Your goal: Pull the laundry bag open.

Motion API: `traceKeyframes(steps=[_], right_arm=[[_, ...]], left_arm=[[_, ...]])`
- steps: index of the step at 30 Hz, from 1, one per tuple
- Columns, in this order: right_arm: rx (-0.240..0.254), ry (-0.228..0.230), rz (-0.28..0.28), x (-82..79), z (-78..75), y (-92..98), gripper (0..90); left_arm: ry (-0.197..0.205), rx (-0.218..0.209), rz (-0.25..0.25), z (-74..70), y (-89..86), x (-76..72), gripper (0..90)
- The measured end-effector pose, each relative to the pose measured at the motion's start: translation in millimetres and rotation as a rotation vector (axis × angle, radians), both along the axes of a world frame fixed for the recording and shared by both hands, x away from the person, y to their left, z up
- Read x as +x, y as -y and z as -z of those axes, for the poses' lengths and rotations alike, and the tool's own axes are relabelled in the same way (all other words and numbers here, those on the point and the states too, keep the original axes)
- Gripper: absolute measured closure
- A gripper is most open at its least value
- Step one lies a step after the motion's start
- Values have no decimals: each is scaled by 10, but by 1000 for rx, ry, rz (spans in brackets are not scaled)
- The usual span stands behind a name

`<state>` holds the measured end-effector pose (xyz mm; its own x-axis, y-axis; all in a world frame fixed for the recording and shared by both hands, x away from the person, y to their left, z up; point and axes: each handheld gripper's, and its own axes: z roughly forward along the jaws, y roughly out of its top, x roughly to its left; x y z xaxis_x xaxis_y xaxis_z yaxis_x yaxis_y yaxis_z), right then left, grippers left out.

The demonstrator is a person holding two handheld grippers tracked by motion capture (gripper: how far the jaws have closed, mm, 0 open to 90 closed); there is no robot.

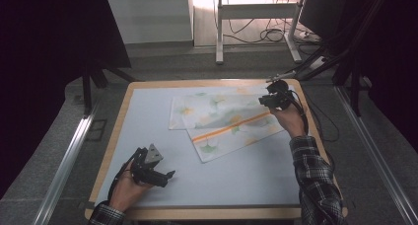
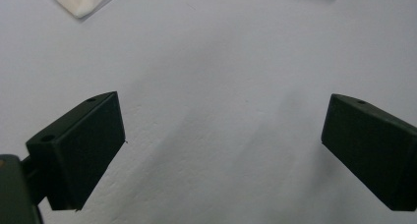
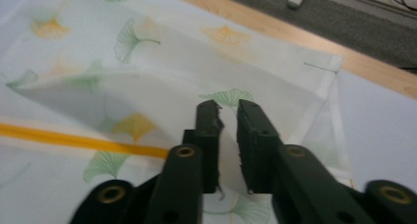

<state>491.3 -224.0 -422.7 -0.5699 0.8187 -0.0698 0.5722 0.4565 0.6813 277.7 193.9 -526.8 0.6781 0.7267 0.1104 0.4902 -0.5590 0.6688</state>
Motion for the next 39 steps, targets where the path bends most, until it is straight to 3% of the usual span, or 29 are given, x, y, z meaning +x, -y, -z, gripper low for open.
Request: traceKeyframes(steps=[2,3,7,11,12,13,14,15,18,21,23,24,25,32,39], right_arm=[[-13,0,5,-6,53,28,684],[-20,-4,22,-12,164,143,633],[-16,-14,80,-29,328,429,578],[-17,-19,142,-56,485,732,510],[-17,-19,142,-56,485,732,510],[-25,-21,175,-60,571,867,457],[-25,-21,175,-60,571,867,457],[-16,-26,207,-57,654,981,411],[1,-41,231,-46,771,1096,386],[15,-68,237,-49,873,1122,489],[38,-69,252,-80,861,1115,788],[38,-69,252,-80,861,1115,788],[19,-89,243,-94,839,1071,872],[23,-131,183,-241,816,935,879],[26,-163,87,-602,787,767,877]], left_arm=[[-3,-3,0,-2,5,2,26],[-4,-10,1,-3,19,8,30],[-9,-33,18,-24,95,31,41],[-5,-15,37,-20,193,52,44],[-5,-15,37,-20,193,52,44],[-4,-8,41,-11,218,53,44],[-4,-8,41,-11,218,53,44],[-5,1,39,-9,224,51,44],[-5,-6,31,-9,205,56,43],[-6,-11,26,-4,193,60,43],[-7,-7,27,2,198,59,43],[-7,-7,27,2,198,59,43],[-8,2,30,0,203,55,43],[-5,-2,30,-8,199,49,46],[10,-8,34,-32,211,87,89]])
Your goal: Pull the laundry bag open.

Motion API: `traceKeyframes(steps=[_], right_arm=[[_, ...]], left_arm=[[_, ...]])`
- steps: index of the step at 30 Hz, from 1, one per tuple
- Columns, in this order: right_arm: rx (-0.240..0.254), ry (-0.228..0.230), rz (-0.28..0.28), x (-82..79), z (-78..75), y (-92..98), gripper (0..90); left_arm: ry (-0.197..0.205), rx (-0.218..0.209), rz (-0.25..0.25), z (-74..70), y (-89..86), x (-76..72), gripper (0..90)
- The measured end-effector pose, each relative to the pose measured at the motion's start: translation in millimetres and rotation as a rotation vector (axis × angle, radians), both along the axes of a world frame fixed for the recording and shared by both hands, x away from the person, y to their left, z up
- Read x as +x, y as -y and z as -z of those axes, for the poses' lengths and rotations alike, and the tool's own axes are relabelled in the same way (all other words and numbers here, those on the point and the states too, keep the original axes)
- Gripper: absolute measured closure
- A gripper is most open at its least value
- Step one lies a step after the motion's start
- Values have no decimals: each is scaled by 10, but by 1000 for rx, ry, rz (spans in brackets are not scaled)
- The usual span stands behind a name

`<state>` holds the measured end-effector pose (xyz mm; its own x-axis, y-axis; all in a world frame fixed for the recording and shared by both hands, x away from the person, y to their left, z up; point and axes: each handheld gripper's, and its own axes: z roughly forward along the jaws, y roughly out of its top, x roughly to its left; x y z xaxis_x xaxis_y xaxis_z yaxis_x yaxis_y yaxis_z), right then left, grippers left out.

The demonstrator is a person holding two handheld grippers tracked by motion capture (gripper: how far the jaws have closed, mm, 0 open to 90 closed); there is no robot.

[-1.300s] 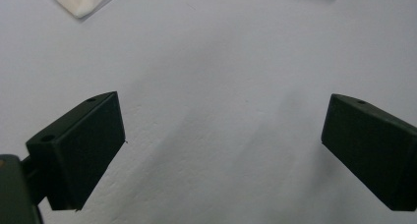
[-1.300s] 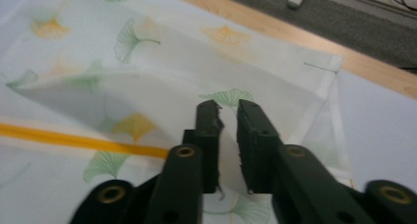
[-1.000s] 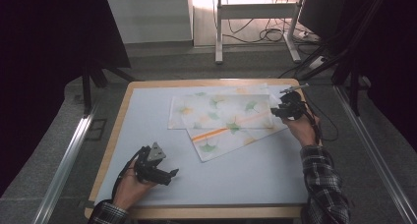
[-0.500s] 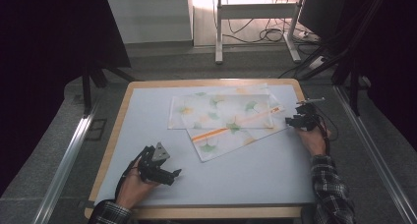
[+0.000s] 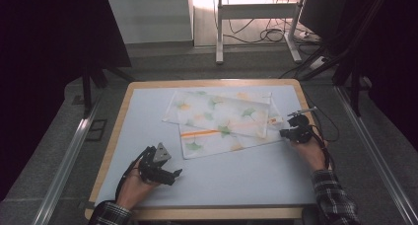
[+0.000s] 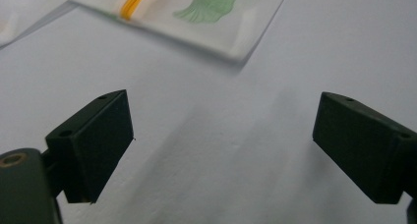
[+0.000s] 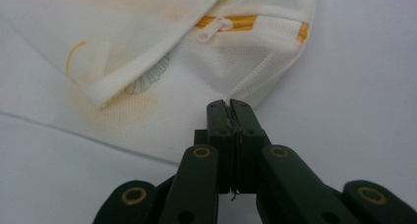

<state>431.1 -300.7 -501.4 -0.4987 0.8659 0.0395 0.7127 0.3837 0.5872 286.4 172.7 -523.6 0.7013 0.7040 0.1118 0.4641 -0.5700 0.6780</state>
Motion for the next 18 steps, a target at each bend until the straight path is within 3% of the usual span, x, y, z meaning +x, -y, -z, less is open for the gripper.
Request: traceKeyframes(steps=[3,6,11,14,17,18], right_arm=[[4,-3,-21,-96,-8,-35,877],[18,-5,-47,-249,-25,-87,876],[23,1,-67,-371,-42,-126,875],[6,6,-75,-422,-16,-137,872],[7,5,-71,-427,-3,-131,871],[11,-1,-71,-433,6,-124,871]], left_arm=[[6,-14,-7,-24,-6,46,150],[1,-41,-24,-38,-39,204,232],[-1,-24,-53,-10,-47,379,347],[-37,-26,-79,40,-48,570,386],[-71,-6,-78,101,-24,636,458],[-107,-57,-69,104,-29,660,528]])
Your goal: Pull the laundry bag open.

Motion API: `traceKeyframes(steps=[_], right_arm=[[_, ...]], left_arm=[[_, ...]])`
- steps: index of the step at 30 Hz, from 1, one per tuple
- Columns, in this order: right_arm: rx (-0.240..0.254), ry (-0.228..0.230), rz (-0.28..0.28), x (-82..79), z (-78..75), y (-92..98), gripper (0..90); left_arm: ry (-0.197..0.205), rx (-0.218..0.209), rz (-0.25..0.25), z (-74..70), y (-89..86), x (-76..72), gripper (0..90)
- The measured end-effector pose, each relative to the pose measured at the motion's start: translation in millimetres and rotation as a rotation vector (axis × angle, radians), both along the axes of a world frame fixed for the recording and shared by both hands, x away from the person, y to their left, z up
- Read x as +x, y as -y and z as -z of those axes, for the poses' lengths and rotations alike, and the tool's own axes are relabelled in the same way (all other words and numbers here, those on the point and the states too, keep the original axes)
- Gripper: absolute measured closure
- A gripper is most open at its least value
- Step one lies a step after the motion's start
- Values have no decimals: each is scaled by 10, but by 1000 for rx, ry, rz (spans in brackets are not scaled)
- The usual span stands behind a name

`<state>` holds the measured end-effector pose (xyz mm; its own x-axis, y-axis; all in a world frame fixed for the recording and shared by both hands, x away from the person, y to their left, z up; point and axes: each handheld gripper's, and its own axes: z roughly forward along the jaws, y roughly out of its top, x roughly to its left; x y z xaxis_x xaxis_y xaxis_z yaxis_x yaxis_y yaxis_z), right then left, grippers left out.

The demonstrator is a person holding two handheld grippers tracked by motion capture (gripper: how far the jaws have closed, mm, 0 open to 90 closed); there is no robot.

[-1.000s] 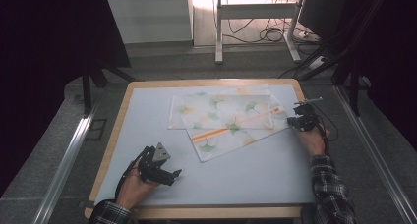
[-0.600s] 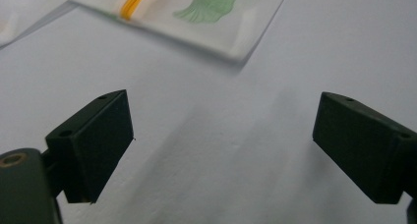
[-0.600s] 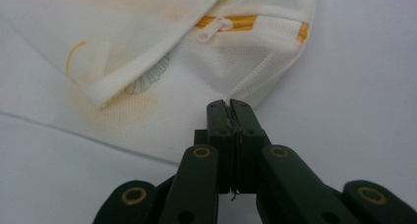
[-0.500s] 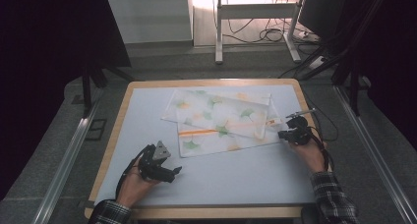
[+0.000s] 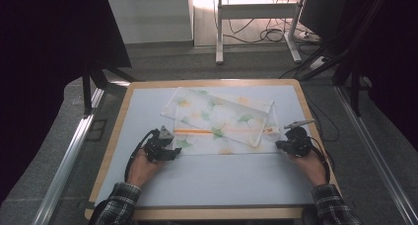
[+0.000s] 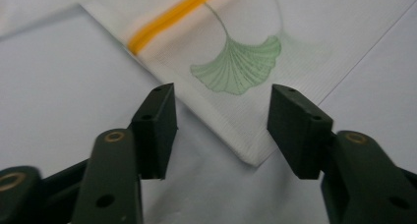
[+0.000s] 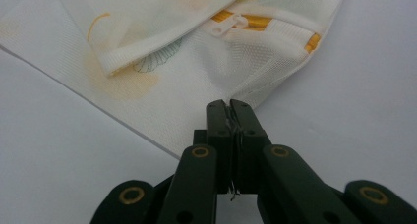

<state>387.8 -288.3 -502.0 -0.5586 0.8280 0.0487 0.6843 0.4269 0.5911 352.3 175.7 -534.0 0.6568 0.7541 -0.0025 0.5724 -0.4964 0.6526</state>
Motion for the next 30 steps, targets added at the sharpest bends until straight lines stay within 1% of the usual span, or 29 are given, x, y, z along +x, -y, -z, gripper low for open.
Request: traceKeyframes(steps=[1,3,5,8,10,11,12,15,16,17,18,19,20,21,22,23,24,25,26,27,28,29,30], right_arm=[[1,0,0,-2,5,1,871],[-2,1,0,-4,8,0,871],[-7,-3,-3,-15,20,-3,871],[-6,-2,-5,-28,23,3,872],[0,-4,-8,-52,16,10,872],[2,-5,-10,-73,8,16,872],[8,-4,-13,-109,-4,18,872],[26,-2,-40,-234,-30,8,872],[31,-5,-46,-273,-35,-5,873],[31,-5,-46,-273,-35,-5,873],[28,-1,-82,-404,-52,-56,872],[24,2,-100,-466,-58,-79,872],[25,2,-111,-515,-63,-98,872],[25,2,-111,-515,-63,-98,872],[19,-2,-143,-655,-64,-139,870],[19,-2,-143,-655,-64,-139,870],[8,-8,-164,-730,-50,-149,834],[8,-8,-164,-730,-50,-149,834],[-22,20,-158,-773,-68,-157,701],[-34,48,-159,-775,-93,-170,635],[-39,66,-160,-776,-118,-187,595],[-30,83,-171,-773,-156,-227,575],[-6,78,-189,-771,-176,-278,559]], left_arm=[[-5,-3,5,-1,4,-1,579],[-10,-9,10,4,12,-9,708],[-15,-16,15,8,27,-20,792],[-20,-16,21,3,23,-18,874],[-19,-8,27,-4,21,-26,882],[-36,-4,37,-23,-2,-59,882],[-43,-3,41,-34,-21,-88,882],[-47,20,58,-75,-74,-222,882],[-43,31,64,-97,-94,-309,881],[-43,31,64,-97,-94,-309,881],[-32,54,80,-141,-118,-453,880],[-25,66,86,-158,-120,-508,880],[-18,93,95,-184,-118,-596,879],[-18,93,95,-184,-118,-596,878],[-27,105,110,-178,-120,-719,876],[-27,105,110,-178,-120,-719,869],[-40,102,119,-126,-137,-772,850],[-40,102,119,-126,-137,-772,787],[-24,81,91,-109,-158,-762,672],[-24,81,91,-109,-158,-762,551],[-6,35,77,-136,-183,-730,475],[1,14,71,-144,-189,-719,423],[8,4,64,-142,-187,-710,362]])
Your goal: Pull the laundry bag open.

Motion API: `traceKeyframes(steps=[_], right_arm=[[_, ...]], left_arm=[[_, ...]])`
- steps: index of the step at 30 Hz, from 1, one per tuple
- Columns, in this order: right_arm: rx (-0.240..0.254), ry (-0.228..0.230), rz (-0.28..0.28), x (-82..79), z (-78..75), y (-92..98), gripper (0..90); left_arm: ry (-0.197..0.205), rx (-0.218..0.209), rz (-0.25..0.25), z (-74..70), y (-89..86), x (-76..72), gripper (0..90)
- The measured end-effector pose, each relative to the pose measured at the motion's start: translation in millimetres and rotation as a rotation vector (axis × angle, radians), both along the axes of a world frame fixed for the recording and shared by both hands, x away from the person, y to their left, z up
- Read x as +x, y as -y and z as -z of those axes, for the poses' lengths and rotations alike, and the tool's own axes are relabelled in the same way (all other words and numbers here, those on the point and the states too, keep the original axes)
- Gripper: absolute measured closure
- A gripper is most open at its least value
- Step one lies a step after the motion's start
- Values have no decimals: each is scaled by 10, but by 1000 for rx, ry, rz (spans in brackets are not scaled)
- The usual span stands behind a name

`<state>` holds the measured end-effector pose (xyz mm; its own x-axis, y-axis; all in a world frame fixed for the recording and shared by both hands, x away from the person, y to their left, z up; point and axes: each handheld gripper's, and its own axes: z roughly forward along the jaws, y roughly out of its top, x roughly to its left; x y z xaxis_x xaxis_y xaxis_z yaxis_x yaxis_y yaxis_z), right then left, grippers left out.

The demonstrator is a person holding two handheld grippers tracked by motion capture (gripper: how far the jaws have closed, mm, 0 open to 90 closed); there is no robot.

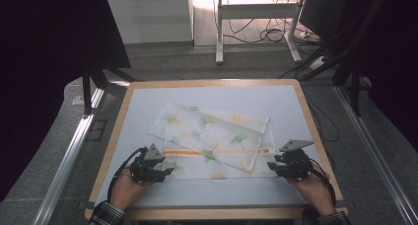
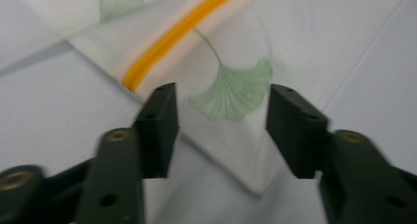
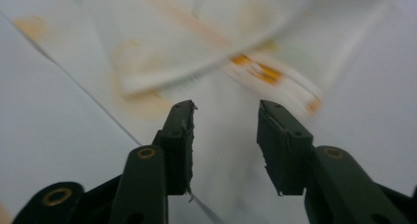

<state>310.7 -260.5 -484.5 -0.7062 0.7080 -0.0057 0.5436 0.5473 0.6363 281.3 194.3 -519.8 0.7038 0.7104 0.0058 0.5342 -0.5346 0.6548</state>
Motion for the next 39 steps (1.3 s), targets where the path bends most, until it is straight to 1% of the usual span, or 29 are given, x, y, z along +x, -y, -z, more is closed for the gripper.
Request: traceKeyframes(steps=[1,2,3,4,5,6,8,11,14,15,16,17,18,19,21,22,23,25,26,27,29,30,31,33,34,35,36,38,39], right_arm=[[0,0,0,0,0,0,559],[15,-5,-32,5,-3,-63,550],[28,-10,-93,13,20,-206,543],[28,-18,-130,22,46,-315,541],[28,-18,-130,22,46,-315,541],[30,-20,-167,45,78,-460,535],[31,-29,-194,90,107,-620,498],[25,-36,-226,175,172,-776,443],[14,-50,-251,259,258,-897,434],[-7,-45,-259,277,284,-927,446],[-7,-45,-259,277,284,-927,446],[-56,-18,-266,287,326,-971,498],[-64,-7,-264,288,323,-973,570],[-64,-7,-264,288,323,-973,570],[-70,0,-268,315,314,-956,776],[-74,5,-271,318,315,-954,851],[-82,10,-271,321,315,-956,887],[-86,1,-269,328,307,-960,892],[-107,-10,-266,345,280,-978,895],[-123,2,-261,358,258,-982,895],[-117,5,-254,377,233,-976,895],[-62,3,-224,463,118,-926,895],[-52,12,-211,504,60,-906,895],[-43,26,-191,577,-42,-875,894],[-43,26,-191,577,-42,-875,894],[-35,43,-161,690,-166,-837,894],[-35,43,-161,690,-166,-837,894],[-30,63,-122,839,-302,-793,894],[-30,63,-122,839,-302,-793,894]], left_arm=[[0,0,0,0,0,0,310],[3,3,-6,9,7,5,310],[7,22,-9,43,25,14,253],[1,30,-8,61,31,20,219],[1,30,-8,61,31,20,201],[-14,40,-8,87,37,27,198],[-27,48,-8,111,36,36,191],[-34,51,-8,136,34,46,182],[-39,53,-9,150,31,55,159],[-38,54,-6,152,29,57,156],[-38,54,-6,152,29,57,155],[-39,55,-1,154,26,58,155],[-42,57,8,155,27,58,156],[-42,57,8,155,27,58,156],[-40,59,14,156,29,57,156],[-40,59,15,156,29,58,156],[-42,58,14,157,29,59,156],[-44,55,11,160,28,60,156],[-49,52,9,161,26,63,156],[-50,51,8,162,24,64,156],[-52,48,8,163,22,65,156],[-55,48,11,163,18,69,156],[-56,47,11,164,17,70,156],[-58,45,9,165,15,72,156],[-58,45,9,165,15,72,156],[-58,44,9,166,15,72,156],[-58,44,8,166,15,71,156],[-57,46,10,164,17,70,157],[-56,48,10,163,18,68,157]])
